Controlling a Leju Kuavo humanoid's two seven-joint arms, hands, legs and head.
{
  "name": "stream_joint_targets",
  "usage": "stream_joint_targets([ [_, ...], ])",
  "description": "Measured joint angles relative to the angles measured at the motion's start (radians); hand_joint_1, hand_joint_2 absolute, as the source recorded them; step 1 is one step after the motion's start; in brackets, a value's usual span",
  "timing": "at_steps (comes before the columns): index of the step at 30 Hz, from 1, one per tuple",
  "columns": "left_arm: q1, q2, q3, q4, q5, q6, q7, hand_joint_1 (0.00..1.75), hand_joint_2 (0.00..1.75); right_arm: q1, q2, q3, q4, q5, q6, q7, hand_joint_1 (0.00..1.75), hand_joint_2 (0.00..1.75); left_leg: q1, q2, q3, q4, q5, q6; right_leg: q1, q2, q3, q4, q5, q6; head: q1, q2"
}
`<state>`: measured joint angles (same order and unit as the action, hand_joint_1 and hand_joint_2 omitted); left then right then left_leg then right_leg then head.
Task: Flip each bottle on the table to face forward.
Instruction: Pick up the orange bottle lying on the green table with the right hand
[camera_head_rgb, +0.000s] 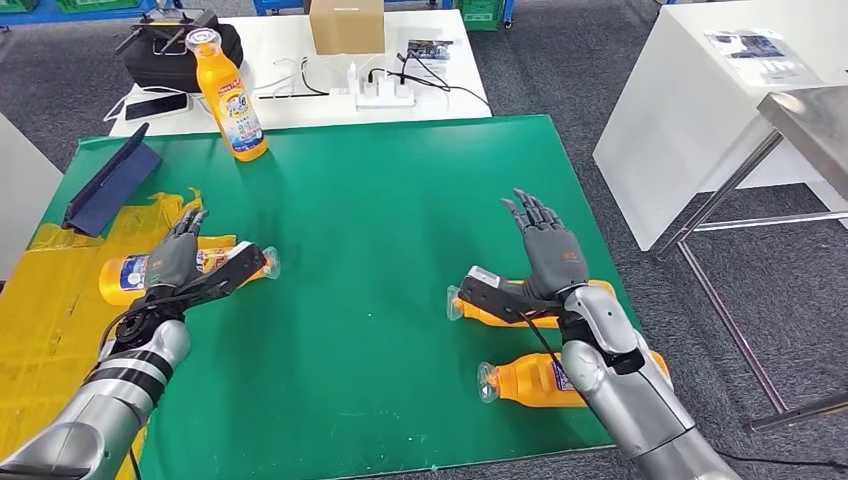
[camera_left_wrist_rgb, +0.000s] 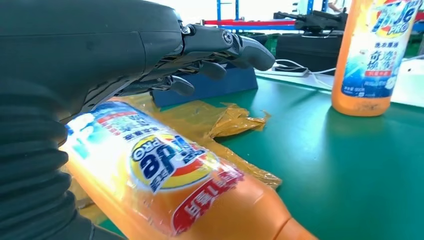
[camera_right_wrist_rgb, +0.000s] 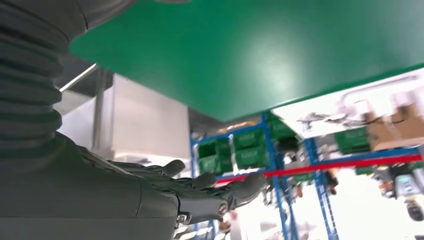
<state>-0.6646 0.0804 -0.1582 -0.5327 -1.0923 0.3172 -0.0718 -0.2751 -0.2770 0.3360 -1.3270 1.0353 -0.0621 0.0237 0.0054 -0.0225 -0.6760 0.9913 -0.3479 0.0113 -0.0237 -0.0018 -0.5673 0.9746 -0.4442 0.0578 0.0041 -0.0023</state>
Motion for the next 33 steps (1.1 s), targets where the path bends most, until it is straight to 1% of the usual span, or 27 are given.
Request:
stream_joint_targets([
  [5, 0.018, -0.001, 0.012, -0.055, 0.032, -0.003, -0.028, 0.00, 1.75, 0.016, -0.011, 0.020, -0.008, 0.003, 0.046, -0.005, 0.00, 1.75, 0.000, 0.000, 0.000, 0.000, 0.000, 0.000, 0.000, 0.000, 0.000, 0.000, 0.000, 0.000, 0.000, 0.000],
  [9, 0.020, -0.007, 0.012, -0.091, 0.050, -0.016, -0.040, 0.00, 1.75, 0.017, -0.045, 0.039, 0.020, -0.010, 0.110, -0.005, 0.00, 1.75, -0.001, 0.000, 0.000, 0.000, 0.000, 0.000, 0.000, 0.000, 0.000, 0.000, 0.001, 0.001, 0.000, 0.000],
  [11, 0.020, -0.012, 0.011, -0.103, 0.059, -0.019, -0.045, 0.00, 1.75, 0.016, -0.065, 0.047, 0.045, -0.010, 0.123, -0.005, 0.00, 1.75, -0.001, 0.000, 0.000, 0.000, 0.000, 0.000, -0.001, 0.000, 0.000, 0.000, 0.001, 0.001, 0.000, 0.000],
  [17, 0.019, -0.026, 0.010, -0.123, 0.072, -0.022, -0.051, 0.00, 1.75, 0.013, -0.102, 0.065, 0.110, -0.003, 0.130, -0.005, 0.00, 1.75, -0.001, 0.000, -0.001, 0.000, 0.000, 0.000, 0.000, 0.000, 0.000, 0.000, 0.001, 0.001, 0.000, 0.000],
  [25, 0.019, -0.034, 0.010, -0.125, 0.074, -0.022, -0.052, 0.00, 1.75, 0.010, -0.114, 0.075, 0.139, -0.001, 0.130, -0.003, 0.00, 1.75, 0.000, 0.000, -0.001, 0.000, 0.000, 0.000, 0.000, 0.000, 0.000, 0.000, 0.001, 0.001, 0.000, 0.000],
  [29, 0.018, -0.038, 0.010, -0.128, 0.082, -0.024, -0.063, 0.00, 1.75, 0.008, -0.122, 0.078, 0.153, 0.006, 0.129, 0.017, 0.00, 1.75, -0.001, 0.000, -0.001, 0.000, 0.000, 0.000, 0.000, 0.000, -0.001, 0.000, 0.001, 0.001, 0.000, 0.000],
  [33, 0.012, -0.050, 0.007, -0.138, 0.104, -0.032, -0.074, 0.00, 1.75, 0.008, -0.134, 0.063, 0.204, 0.029, 0.106, 0.039, 0.00, 1.75, -0.001, 0.000, -0.001, 0.000, 0.000, 0.000, -0.001, 0.000, 0.000, 0.000, 0.001, 0.001, 0.000, 0.000],
])
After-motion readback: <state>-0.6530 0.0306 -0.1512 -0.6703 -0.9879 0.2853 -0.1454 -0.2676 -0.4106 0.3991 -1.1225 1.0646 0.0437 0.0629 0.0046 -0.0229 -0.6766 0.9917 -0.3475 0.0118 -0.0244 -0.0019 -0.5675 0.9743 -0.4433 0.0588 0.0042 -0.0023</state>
